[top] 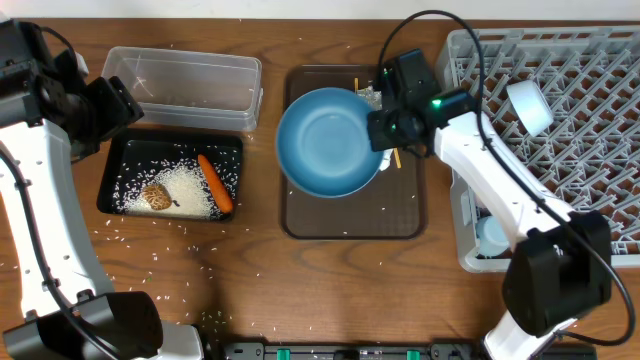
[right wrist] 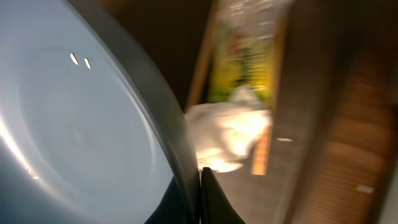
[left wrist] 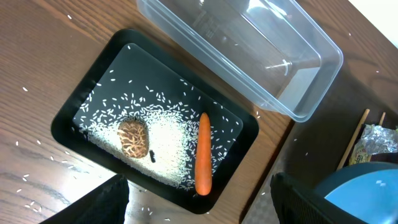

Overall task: Sort waste into correct bins and load items into the dishwasher rack
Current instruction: 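Lift the teal bowl and carry it right over the rack, then lower the teal bowl into the rack's right side with the right gripper, then move the right gripper to the brown tray and grasp the white tissue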

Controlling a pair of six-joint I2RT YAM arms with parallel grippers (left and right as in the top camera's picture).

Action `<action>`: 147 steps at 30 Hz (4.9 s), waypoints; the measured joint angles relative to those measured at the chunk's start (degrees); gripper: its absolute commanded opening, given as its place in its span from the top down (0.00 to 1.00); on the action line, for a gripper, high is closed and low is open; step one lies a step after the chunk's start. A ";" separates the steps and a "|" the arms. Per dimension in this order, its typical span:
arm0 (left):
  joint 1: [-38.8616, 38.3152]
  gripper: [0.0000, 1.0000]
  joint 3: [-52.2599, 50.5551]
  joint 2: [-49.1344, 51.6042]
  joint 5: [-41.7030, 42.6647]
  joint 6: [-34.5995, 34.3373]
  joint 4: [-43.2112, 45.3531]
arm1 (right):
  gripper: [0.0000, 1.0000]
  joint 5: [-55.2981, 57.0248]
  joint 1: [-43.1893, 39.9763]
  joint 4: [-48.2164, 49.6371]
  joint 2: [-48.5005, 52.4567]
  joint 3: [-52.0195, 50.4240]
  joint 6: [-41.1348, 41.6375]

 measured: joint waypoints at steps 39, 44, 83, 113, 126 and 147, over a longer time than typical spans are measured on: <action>0.00 0.26 0.00 0.00 0.02 0.00 0.02 | 0.99 55.93 -40.15 44.11 -12.63 0.09 -35.08; 0.00 0.26 0.00 0.00 0.00 0.00 0.02 | 0.99 57.42 -42.84 49.75 -6.82 0.09 -42.73; 0.00 0.26 0.00 0.00 0.00 -4.04 2.03 | 0.99 40.76 -55.71 68.39 9.57 0.04 -66.34; 0.00 0.26 0.00 0.00 -0.02 -4.07 2.29 | 0.31 47.17 -35.45 57.27 9.35 0.61 -66.60; 0.00 0.25 -0.02 0.00 0.00 -4.07 2.29 | 0.17 61.00 -24.81 87.76 9.35 0.57 -73.77; 0.00 0.25 -0.09 0.00 -0.02 -4.11 1.25 | 0.28 21.92 -7.32 32.92 -2.80 0.74 -18.16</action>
